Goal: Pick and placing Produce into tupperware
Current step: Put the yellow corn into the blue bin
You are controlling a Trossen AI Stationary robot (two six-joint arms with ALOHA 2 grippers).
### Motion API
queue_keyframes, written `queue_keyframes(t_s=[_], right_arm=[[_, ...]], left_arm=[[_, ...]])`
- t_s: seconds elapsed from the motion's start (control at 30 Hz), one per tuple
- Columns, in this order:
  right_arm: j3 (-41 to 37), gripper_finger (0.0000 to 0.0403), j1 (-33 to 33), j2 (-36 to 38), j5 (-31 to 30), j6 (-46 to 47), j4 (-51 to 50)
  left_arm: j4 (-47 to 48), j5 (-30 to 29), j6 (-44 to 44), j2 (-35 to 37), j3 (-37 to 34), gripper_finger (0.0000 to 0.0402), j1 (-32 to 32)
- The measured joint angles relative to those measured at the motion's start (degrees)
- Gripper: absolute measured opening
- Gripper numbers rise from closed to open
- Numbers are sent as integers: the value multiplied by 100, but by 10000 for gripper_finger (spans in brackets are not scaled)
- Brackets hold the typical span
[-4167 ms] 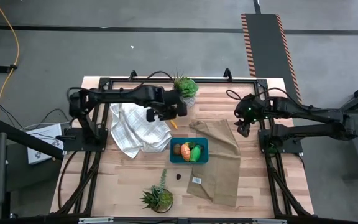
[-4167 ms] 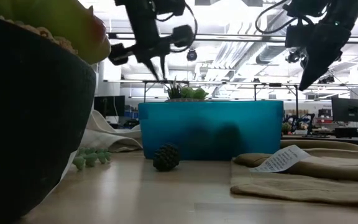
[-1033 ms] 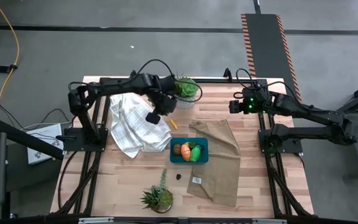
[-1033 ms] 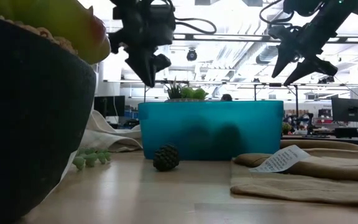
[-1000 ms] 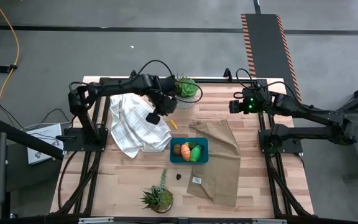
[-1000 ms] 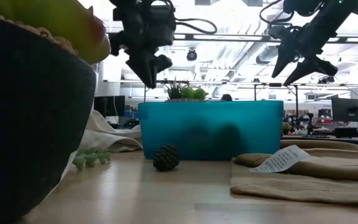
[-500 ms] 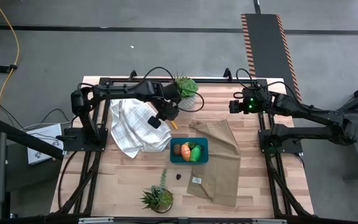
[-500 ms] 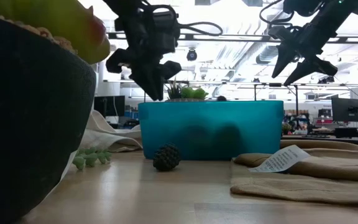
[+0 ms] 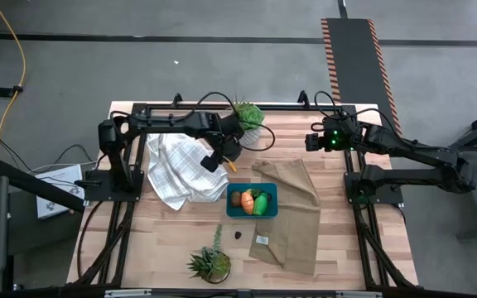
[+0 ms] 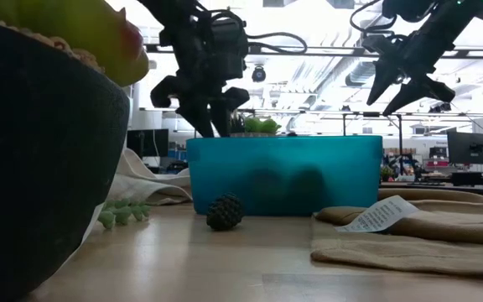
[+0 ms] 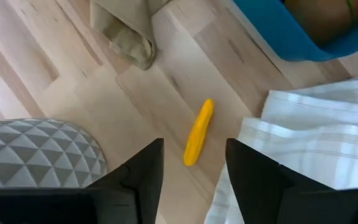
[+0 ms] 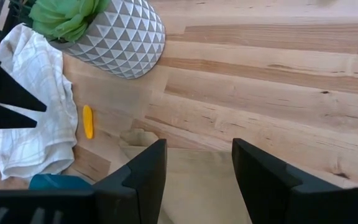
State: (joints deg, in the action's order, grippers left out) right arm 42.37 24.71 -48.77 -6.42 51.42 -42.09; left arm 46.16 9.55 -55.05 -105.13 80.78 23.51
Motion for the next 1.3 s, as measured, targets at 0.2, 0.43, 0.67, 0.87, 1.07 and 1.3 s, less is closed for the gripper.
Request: queue_keyframes(t_s=[0.2,0.43,0.67,0.87,1.07,1.3], right_arm=[[0,174,0,0,0,-44,0],[0,174,-2,0,0,-46,-2],[0,174,-2,0,2,-90,-4],[0,174,-2,0,24,-90,-4],[0,174,-2,0,44,-90,-7],[0,174,-2,0,46,-90,-7]], left_arm=[[-87,37,2,-173,3,140,-1],[-89,93,24,-329,-8,132,-67],[-146,106,31,-541,7,133,-74],[-163,82,44,-775,-1,133,-72],[-187,72,46,-891,0,133,-66],[-281,71,45,-985,3,133,-66]])
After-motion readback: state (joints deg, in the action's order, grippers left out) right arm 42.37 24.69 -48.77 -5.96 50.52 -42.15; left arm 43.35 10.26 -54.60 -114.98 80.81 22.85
